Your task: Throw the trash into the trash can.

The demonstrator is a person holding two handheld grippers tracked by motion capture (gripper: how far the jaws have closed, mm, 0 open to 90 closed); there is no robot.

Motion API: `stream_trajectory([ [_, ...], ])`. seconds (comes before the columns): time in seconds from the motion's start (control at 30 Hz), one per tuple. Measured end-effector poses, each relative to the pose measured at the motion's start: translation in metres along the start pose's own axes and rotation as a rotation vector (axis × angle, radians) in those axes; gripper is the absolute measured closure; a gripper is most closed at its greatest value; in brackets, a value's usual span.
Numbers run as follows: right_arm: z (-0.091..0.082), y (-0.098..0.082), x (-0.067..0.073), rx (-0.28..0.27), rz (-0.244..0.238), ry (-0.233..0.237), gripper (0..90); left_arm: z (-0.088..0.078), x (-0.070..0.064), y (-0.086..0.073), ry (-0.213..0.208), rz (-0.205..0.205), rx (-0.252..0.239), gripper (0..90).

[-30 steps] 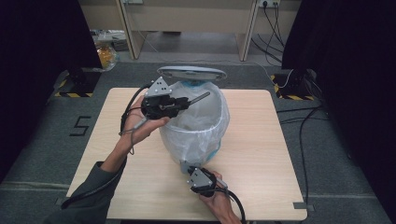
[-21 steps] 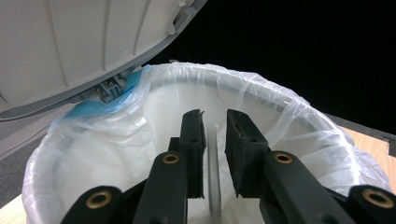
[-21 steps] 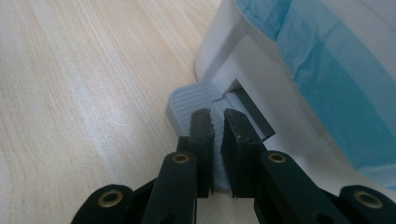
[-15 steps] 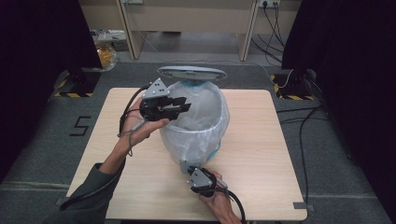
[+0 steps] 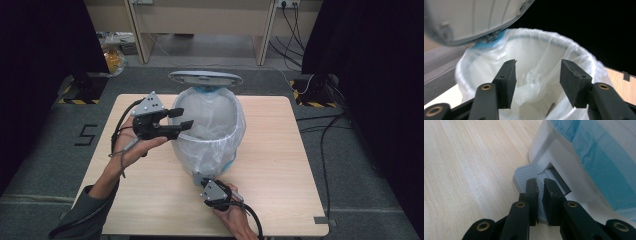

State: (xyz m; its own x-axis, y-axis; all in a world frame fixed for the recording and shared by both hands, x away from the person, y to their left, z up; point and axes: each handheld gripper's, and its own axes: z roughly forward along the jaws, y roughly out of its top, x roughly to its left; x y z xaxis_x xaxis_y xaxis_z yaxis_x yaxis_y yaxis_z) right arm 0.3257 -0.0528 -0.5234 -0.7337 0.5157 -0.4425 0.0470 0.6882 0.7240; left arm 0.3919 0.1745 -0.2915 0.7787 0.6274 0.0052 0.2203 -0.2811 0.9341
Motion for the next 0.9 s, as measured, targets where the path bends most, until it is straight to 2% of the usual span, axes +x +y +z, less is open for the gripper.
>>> stream_trajectory([
  [0.2,0.000,0.000,0.000,0.001,0.000,-0.001,81.9,-0.018,0.007,-0.019,0.035,-0.016,-0.016,41.8],
  [0.27,0.000,0.000,0.000,0.000,0.000,0.000,81.9,-0.031,0.011,-0.028,0.047,-0.026,-0.021,41.4],
  [0.47,0.000,0.000,0.000,-0.001,0.000,0.002,81.9,-0.050,0.019,-0.045,0.067,-0.047,-0.026,38.7],
  [0.5,0.000,0.000,0.000,-0.002,-0.003,0.001,81.9,-0.057,0.023,-0.053,0.074,-0.055,-0.030,38.6],
  [0.6,0.000,0.000,0.000,0.000,-0.003,0.000,81.9,-0.060,0.025,-0.061,0.080,-0.062,-0.032,36.1],
  [0.63,0.000,0.000,0.000,-0.001,-0.003,0.000,81.9,-0.063,0.027,-0.071,0.086,-0.070,-0.035,35.6],
  [0.67,0.000,0.000,0.000,-0.001,-0.003,0.000,81.9,-0.063,0.027,-0.071,0.086,-0.070,-0.035,34.7],
  [0.7,0.000,0.000,0.000,-0.001,-0.003,0.000,81.9,-0.066,0.029,-0.084,0.097,-0.082,-0.040,33.4],
  [0.73,0.000,0.000,0.000,-0.001,-0.003,0.000,81.9,-0.066,0.029,-0.084,0.097,-0.082,-0.040,32.8],
  [0.77,0.000,0.000,0.000,0.000,-0.002,0.001,81.9,-0.068,0.031,-0.095,0.101,-0.113,-0.053,32.1],
  [0.8,0.000,0.000,0.000,0.000,0.000,0.002,81.9,-0.068,0.031,-0.095,0.101,-0.113,-0.053,30.6],
  [0.83,0.000,0.000,0.000,0.000,0.000,0.002,81.9,-0.068,0.031,-0.107,0.118,-0.143,-0.053,27.9],
  [0.9,0.000,0.000,0.000,-0.001,-0.001,0.002,81.9,-0.067,0.031,-0.113,0.122,-0.149,-0.048,26.6],
])
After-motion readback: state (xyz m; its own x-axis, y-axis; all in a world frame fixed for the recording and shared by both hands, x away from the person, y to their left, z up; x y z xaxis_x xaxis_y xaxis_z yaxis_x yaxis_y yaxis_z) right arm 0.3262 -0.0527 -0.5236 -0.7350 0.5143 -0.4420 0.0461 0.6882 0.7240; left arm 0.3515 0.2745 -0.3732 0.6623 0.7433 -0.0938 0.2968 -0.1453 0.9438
